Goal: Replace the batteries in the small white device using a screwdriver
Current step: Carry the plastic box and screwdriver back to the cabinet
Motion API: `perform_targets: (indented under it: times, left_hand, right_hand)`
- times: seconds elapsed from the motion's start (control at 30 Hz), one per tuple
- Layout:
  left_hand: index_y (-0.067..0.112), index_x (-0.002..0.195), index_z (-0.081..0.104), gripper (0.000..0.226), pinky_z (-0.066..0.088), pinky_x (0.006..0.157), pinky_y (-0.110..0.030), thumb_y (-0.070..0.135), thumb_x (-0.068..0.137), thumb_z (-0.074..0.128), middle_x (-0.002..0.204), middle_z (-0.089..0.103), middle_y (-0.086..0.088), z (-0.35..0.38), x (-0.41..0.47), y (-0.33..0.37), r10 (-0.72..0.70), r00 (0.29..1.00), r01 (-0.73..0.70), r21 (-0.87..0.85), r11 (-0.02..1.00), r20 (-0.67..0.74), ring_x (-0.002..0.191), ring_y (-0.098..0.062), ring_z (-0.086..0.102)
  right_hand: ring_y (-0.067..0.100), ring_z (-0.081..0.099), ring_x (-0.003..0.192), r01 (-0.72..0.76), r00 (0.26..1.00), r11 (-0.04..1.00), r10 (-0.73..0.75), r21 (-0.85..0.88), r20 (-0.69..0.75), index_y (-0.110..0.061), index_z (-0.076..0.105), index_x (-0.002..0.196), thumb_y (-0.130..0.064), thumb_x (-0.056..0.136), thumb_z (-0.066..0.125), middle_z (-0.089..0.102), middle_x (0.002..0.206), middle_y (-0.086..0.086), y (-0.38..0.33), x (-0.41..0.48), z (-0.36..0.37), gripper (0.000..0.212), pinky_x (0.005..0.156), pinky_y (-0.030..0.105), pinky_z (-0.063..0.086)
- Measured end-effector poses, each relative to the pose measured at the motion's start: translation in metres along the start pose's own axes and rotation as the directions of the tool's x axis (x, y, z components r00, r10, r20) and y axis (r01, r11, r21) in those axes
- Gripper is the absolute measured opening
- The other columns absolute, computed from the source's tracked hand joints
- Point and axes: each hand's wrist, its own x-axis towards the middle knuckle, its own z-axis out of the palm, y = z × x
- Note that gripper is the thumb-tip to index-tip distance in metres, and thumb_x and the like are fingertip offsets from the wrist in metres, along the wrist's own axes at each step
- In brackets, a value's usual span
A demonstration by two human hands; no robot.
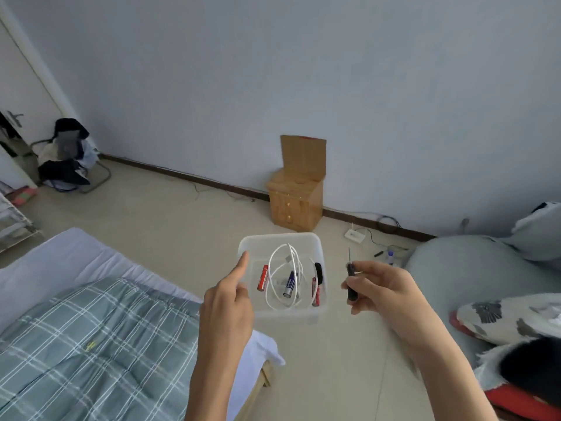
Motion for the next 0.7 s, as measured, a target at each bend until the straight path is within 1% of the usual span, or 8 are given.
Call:
perform_targets:
  times: [0.07, 0.13, 0.17, 0.27, 0.37, 0.5, 0.63, 0.7]
  left_hand:
    - [0.047, 0.153, 0.047, 0.066, 0.033, 0.061, -0.041, 0.003, 0.104, 0.043, 0.061, 0.044, 0.0, 0.015, 0.025, 0.015, -0.006, 0.999, 0.005, -0.026, 1.0, -0.035, 0.062, -0.022, 0.043]
    - [0.047, 0.154, 0.047, 0.067, 0.034, 0.064, -0.04, 0.003, 0.104, 0.043, 0.068, 0.051, -0.007, 0.031, 0.05, 0.022, -0.018, 0.999, 0.017, -0.005, 1.0, -0.047, 0.064, -0.022, 0.041]
    - [0.047, 0.154, 0.047, 0.067, 0.035, 0.066, -0.04, 0.003, 0.104, 0.043, 0.07, 0.052, -0.006, 0.037, 0.062, 0.026, -0.029, 0.998, 0.029, 0.001, 1.0, -0.051, 0.067, -0.023, 0.041]
    - [0.046, 0.153, 0.049, 0.067, 0.038, 0.071, -0.042, 0.002, 0.102, 0.043, 0.065, 0.047, 0.006, 0.055, 0.096, 0.034, -0.073, 0.996, 0.073, -0.001, 0.997, -0.047, 0.072, -0.026, 0.047]
    - [0.045, 0.152, 0.05, 0.069, 0.04, 0.072, -0.045, 0.001, 0.1, 0.044, 0.065, 0.05, 0.003, 0.075, 0.138, 0.039, -0.11, 0.993, 0.111, 0.016, 0.994, -0.035, 0.077, -0.032, 0.049]
    - [0.046, 0.152, 0.051, 0.071, 0.045, 0.078, -0.049, 0.0, 0.099, 0.044, 0.064, 0.049, 0.004, 0.101, 0.207, 0.038, -0.129, 0.991, 0.13, 0.016, 0.991, -0.034, 0.079, -0.034, 0.05]
    - [0.048, 0.149, 0.053, 0.069, 0.05, 0.085, -0.051, 0.002, 0.099, 0.044, 0.081, 0.063, -0.009, 0.122, 0.295, 0.036, -0.147, 0.988, 0.145, -0.025, 0.989, -0.057, 0.089, -0.036, 0.058]
    - [0.048, 0.147, 0.056, 0.067, 0.053, 0.09, -0.051, 0.004, 0.098, 0.043, 0.09, 0.069, -0.01, 0.129, 0.344, 0.036, -0.169, 0.984, 0.165, -0.056, 0.985, -0.061, 0.095, -0.034, 0.063]
  right_hand:
    - [0.028, 0.068, 0.069, 0.01, 1.0, 1.0, -0.01, 0.01, -0.009, -0.004, 0.071, 0.115, 0.001, 0.098, 0.066, 0.077, 0.088, 0.018, -0.01, 0.036, -0.012, 0.019, 0.081, 0.051, 0.061]
    - [0.027, 0.068, 0.069, -0.021, 1.0, 1.0, 0.021, 0.021, -0.01, -0.004, 0.071, 0.115, 0.001, 0.097, 0.066, 0.077, 0.087, 0.018, -0.013, 0.067, -0.02, 0.019, 0.08, 0.049, 0.061]
    - [0.026, 0.068, 0.069, -0.037, 0.999, 0.999, 0.037, 0.027, -0.003, -0.004, 0.071, 0.115, 0.002, 0.097, 0.066, 0.077, 0.087, 0.018, -0.012, 0.08, -0.022, 0.019, 0.078, 0.047, 0.061]
    - [0.027, 0.068, 0.069, -0.077, 0.996, 0.997, 0.076, 0.026, 0.039, -0.003, 0.071, 0.115, 0.003, 0.097, 0.066, 0.077, 0.088, 0.02, -0.012, 0.123, -0.025, 0.019, 0.075, 0.045, 0.063]
    - [0.029, 0.068, 0.069, -0.09, 0.995, 0.996, 0.09, 0.007, 0.046, -0.002, 0.071, 0.115, 0.003, 0.096, 0.067, 0.075, 0.088, 0.025, -0.014, 0.177, -0.024, 0.02, 0.082, 0.051, 0.062]
    - [0.027, 0.068, 0.068, -0.096, 0.993, 0.995, 0.095, 0.002, 0.068, 0.0, 0.07, 0.115, 0.005, 0.097, 0.065, 0.076, 0.09, 0.025, -0.015, 0.255, -0.011, 0.02, 0.075, 0.046, 0.063]
    - [0.029, 0.068, 0.07, -0.082, 0.993, 0.996, 0.083, -0.019, 0.08, -0.001, 0.07, 0.114, 0.005, 0.098, 0.065, 0.076, 0.09, 0.023, -0.028, 0.344, 0.011, 0.018, 0.079, 0.049, 0.062]
    - [0.029, 0.068, 0.07, -0.064, 0.995, 0.998, 0.065, -0.016, 0.073, -0.002, 0.071, 0.113, 0.004, 0.097, 0.065, 0.077, 0.089, 0.022, -0.044, 0.389, 0.023, 0.017, 0.078, 0.048, 0.063]
